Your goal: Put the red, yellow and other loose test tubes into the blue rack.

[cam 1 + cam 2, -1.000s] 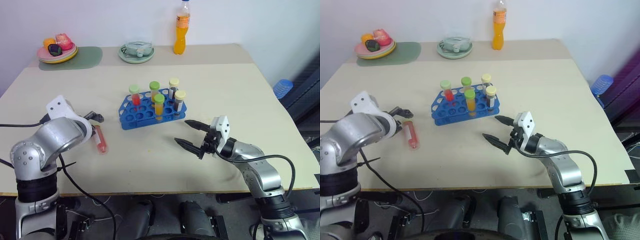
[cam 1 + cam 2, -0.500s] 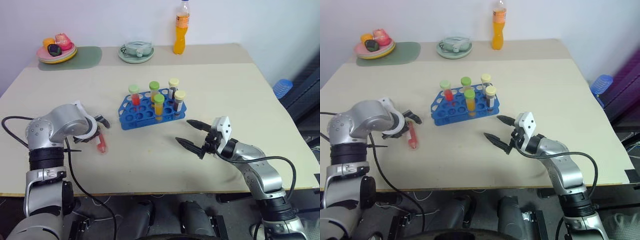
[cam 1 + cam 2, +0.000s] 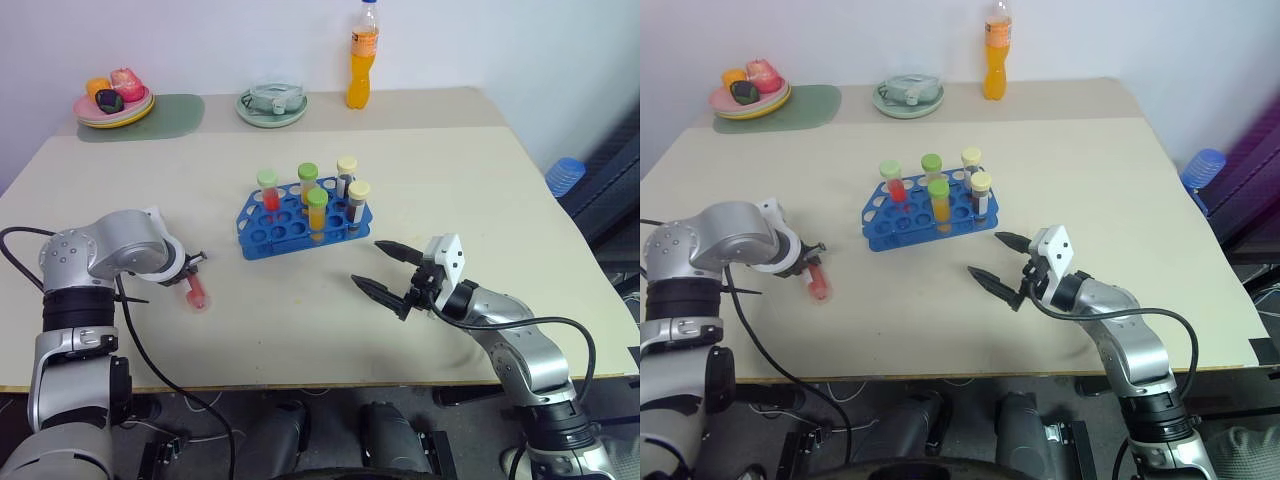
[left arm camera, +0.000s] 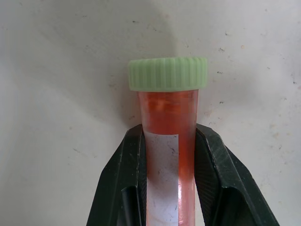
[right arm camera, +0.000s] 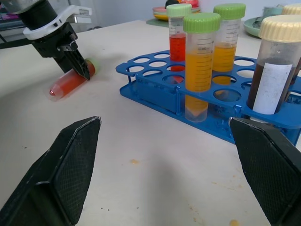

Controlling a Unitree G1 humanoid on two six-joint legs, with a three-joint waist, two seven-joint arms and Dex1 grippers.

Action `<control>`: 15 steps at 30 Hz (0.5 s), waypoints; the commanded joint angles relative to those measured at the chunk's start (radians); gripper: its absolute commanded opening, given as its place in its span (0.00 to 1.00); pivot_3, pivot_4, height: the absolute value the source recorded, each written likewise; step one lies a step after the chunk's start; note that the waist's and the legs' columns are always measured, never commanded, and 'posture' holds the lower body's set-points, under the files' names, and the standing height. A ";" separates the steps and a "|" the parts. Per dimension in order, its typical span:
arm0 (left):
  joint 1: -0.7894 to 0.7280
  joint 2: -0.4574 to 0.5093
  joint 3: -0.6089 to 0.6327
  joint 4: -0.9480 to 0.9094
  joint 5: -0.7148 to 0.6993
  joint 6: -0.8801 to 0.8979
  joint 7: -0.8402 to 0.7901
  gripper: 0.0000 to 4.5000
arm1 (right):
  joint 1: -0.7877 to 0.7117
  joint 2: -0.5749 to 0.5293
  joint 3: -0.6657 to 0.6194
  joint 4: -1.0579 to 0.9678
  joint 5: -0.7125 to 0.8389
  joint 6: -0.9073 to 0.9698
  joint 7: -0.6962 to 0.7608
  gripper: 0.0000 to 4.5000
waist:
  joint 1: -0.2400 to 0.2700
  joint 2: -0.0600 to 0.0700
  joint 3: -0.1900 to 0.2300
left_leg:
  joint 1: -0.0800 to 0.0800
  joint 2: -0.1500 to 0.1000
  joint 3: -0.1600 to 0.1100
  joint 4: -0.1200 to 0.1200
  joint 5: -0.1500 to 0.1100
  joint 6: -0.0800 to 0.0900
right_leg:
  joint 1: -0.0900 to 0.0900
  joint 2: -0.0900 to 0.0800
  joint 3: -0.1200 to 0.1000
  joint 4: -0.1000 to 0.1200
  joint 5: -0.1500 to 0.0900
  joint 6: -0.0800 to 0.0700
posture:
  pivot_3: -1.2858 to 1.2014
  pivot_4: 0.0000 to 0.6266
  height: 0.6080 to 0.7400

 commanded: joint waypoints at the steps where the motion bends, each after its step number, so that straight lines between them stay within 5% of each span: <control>1: 0.083 0.065 0.041 -0.162 0.003 0.031 -0.117 0.17 | -0.033 -0.013 -0.015 -0.036 0.013 0.003 0.010 1.00 | -0.002 0.000 0.000 | 0.000 0.000 0.001 0.000 0.000 0.000 | 0.000 0.000 0.001 0.000 0.000 0.000 | 0.52 0.24 1.00; 7: 0.229 0.348 0.183 -0.574 0.095 0.071 -0.601 0.17 | -0.094 -0.025 -0.012 0.002 0.025 0.030 0.046 1.00 | -0.011 -0.003 0.003 | -0.002 0.003 0.006 -0.001 0.000 -0.001 | -0.002 0.000 0.002 0.003 -0.001 -0.001 | 0.52 0.24 1.00; 11: 0.275 0.421 0.211 -0.832 0.465 -0.102 -1.066 0.17 | -0.150 -0.019 0.003 0.051 0.023 0.028 0.084 1.00 | -0.001 0.006 0.004 | 0.001 0.005 0.009 -0.002 -0.003 0.002 | -0.001 0.000 0.002 -0.002 -0.002 -0.005 | 0.52 0.24 1.00; 15: 0.341 0.389 0.132 -0.971 0.779 -0.320 -1.314 0.17 | -0.163 -0.024 -0.004 0.067 0.015 0.016 0.101 1.00 | 0.001 0.007 0.005 | 0.000 0.006 0.011 -0.004 -0.003 0.003 | 0.004 -0.001 0.002 -0.008 -0.001 -0.007 | 0.52 0.24 1.00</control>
